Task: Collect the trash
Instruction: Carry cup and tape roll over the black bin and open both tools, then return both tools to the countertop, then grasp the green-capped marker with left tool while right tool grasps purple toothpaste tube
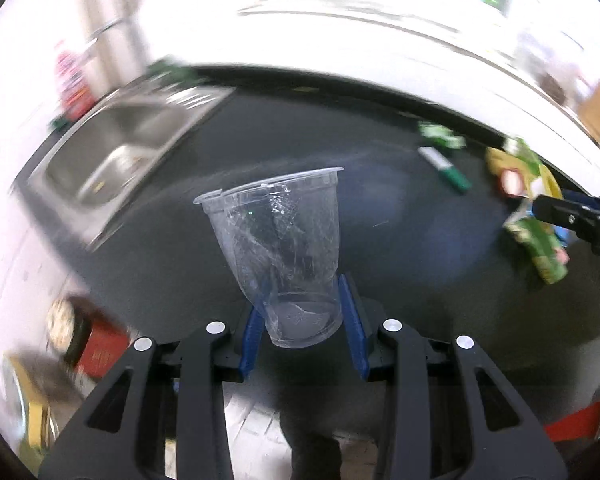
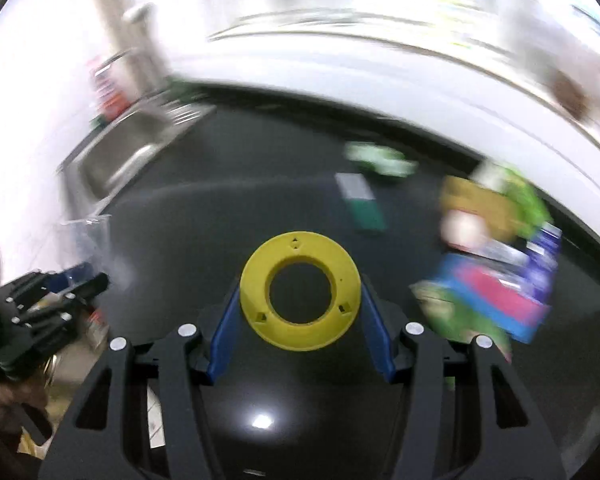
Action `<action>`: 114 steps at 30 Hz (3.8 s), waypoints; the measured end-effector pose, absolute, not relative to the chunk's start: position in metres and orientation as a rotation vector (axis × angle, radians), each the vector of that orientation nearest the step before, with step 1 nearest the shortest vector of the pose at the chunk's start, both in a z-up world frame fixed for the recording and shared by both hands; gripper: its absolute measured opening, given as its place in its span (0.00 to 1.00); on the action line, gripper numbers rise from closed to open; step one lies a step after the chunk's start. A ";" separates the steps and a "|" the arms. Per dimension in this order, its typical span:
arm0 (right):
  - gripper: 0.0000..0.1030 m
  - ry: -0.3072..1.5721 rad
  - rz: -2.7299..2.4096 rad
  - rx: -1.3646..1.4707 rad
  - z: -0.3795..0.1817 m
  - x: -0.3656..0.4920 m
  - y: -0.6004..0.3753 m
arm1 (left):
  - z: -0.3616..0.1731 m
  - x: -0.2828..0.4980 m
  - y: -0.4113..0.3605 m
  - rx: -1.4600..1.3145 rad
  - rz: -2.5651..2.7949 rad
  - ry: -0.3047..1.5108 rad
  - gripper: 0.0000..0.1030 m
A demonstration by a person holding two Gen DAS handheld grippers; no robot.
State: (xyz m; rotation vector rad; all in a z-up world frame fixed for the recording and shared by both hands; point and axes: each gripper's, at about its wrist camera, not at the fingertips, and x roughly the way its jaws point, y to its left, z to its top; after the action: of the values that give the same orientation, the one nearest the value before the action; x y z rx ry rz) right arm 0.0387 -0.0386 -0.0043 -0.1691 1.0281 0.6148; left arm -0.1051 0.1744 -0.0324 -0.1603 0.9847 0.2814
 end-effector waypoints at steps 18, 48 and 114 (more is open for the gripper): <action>0.53 1.216 1.252 -0.508 -0.079 -0.134 0.288 | -0.114 -0.319 0.347 -0.533 0.637 1.026 0.35; 0.68 1.336 1.264 -0.652 -0.146 -0.165 0.383 | -0.180 -0.332 0.402 -0.704 0.607 1.035 0.68; 0.92 1.222 0.000 0.115 -0.115 0.239 -0.316 | -0.147 0.198 0.009 -0.150 0.190 1.202 0.93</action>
State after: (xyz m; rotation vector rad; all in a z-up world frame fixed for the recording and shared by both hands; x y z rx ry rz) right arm 0.2386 -0.3162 -0.1153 0.1154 1.2224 -0.0001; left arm 0.1981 0.0088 -0.1472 -0.1496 1.2017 0.1896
